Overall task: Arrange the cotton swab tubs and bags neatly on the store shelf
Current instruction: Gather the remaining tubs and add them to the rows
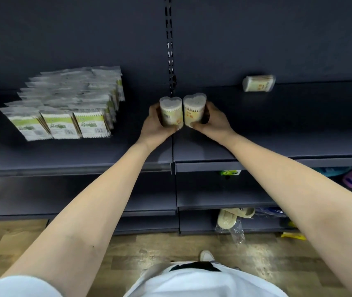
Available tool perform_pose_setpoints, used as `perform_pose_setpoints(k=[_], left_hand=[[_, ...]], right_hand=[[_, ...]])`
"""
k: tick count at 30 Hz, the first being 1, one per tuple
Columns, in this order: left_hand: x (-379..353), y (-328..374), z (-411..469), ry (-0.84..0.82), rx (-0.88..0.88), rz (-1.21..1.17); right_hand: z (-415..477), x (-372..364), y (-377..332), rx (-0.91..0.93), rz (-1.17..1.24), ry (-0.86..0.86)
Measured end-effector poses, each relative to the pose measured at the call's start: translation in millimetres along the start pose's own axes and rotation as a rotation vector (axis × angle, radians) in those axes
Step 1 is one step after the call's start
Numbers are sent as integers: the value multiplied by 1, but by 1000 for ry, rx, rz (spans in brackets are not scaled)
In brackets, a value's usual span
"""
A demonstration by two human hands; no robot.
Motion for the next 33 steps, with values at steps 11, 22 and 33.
perform_pose_setpoints(k=[11,22,33], left_hand=[[14,-8,-4,195,60,-148],[91,4,-59,535,127,-232],[224,12,-157,879,92,-408]], right_hand=[[17,1,-27,69,93,-40],[19,-40,-94,259,99,-132],[-68,-141,-195,502,154,-428]])
Point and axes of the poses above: each hand's wrist, its own z-axis towards the middle knuckle, its own x-axis out of the back of the hand, y = z × x, the point moved 9 cm from there along z, towards the middle knuckle, and after that the axes turned 15 degrees about -x, right-handed, at the moved point
